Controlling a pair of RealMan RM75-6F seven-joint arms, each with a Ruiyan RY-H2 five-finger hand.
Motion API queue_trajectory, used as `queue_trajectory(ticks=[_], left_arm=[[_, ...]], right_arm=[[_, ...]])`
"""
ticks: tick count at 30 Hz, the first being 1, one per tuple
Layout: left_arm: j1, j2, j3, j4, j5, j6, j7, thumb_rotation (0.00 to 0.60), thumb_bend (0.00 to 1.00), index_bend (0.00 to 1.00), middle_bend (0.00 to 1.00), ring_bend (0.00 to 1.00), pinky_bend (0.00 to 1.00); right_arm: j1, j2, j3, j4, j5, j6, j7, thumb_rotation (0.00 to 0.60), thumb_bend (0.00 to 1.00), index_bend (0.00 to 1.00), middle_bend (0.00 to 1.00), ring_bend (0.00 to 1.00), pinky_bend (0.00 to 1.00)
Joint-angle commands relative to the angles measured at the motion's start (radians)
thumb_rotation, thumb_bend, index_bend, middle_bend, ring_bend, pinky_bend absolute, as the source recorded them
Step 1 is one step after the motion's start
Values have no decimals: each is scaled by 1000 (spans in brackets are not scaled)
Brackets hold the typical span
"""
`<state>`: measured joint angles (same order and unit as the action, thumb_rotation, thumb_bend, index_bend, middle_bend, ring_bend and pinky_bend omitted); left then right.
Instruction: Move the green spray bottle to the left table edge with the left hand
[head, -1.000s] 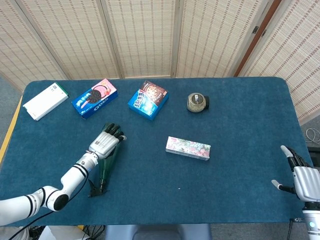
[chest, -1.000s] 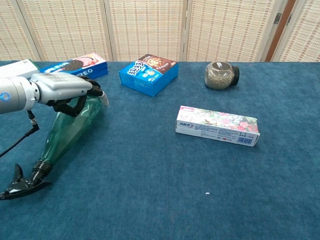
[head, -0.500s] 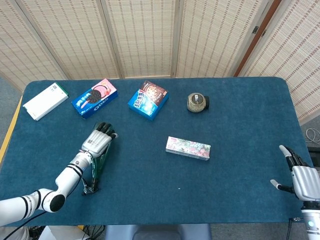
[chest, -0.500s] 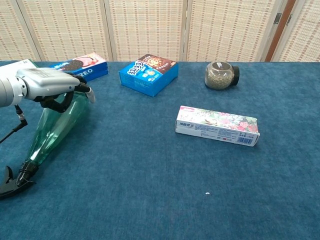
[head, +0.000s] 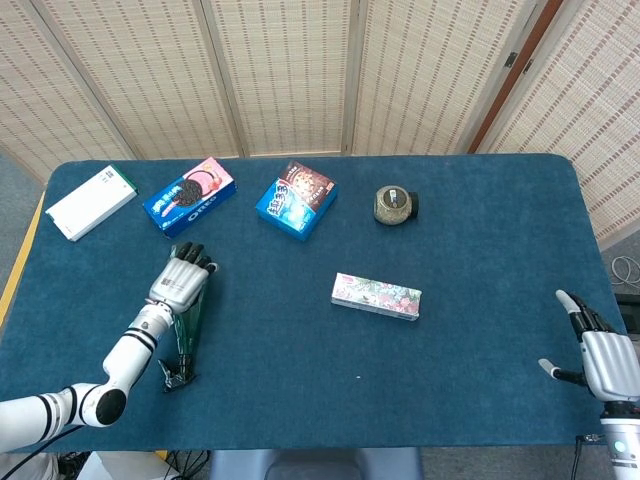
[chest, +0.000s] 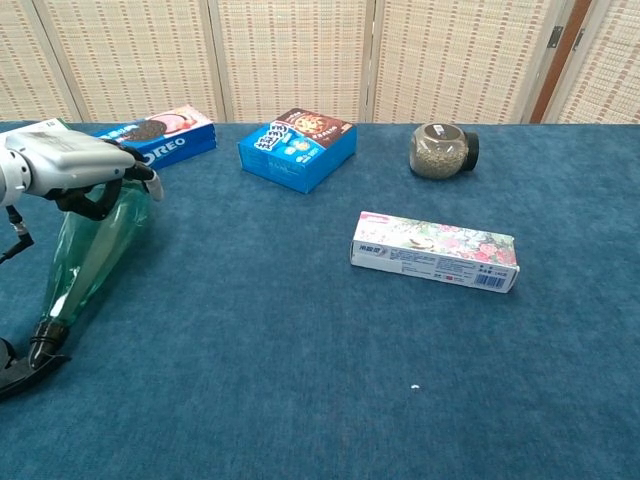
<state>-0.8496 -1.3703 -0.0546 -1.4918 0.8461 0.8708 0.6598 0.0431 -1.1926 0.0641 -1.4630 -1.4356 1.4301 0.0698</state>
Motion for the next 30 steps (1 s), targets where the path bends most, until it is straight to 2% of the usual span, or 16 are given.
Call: queue_trajectory(ticks=[1, 20, 23, 30], left_arm=[[-5, 3, 5, -7, -47, 17, 33, 600, 1000, 217, 211, 0, 0], [-50, 46, 45, -107, -355, 140, 269, 600, 1000, 211, 211, 0, 0], [-48, 59, 47, -130, -343, 141, 257, 600, 1000, 210, 211, 0, 0], [-14, 106, 42, -204, -193, 138, 139, 600, 1000, 208, 210, 0, 0]], right_arm=[[0, -1, -1, 0, -1, 0, 0, 600, 0, 96, 144, 209, 412], [5, -7, -1, 4, -3, -5, 3, 600, 0, 96, 144, 209, 412], [5, -7, -1, 3, -3, -5, 2, 600, 0, 96, 144, 209, 412], [8, -4, 1, -1, -5, -2, -2, 600, 0, 96, 144, 209, 412]])
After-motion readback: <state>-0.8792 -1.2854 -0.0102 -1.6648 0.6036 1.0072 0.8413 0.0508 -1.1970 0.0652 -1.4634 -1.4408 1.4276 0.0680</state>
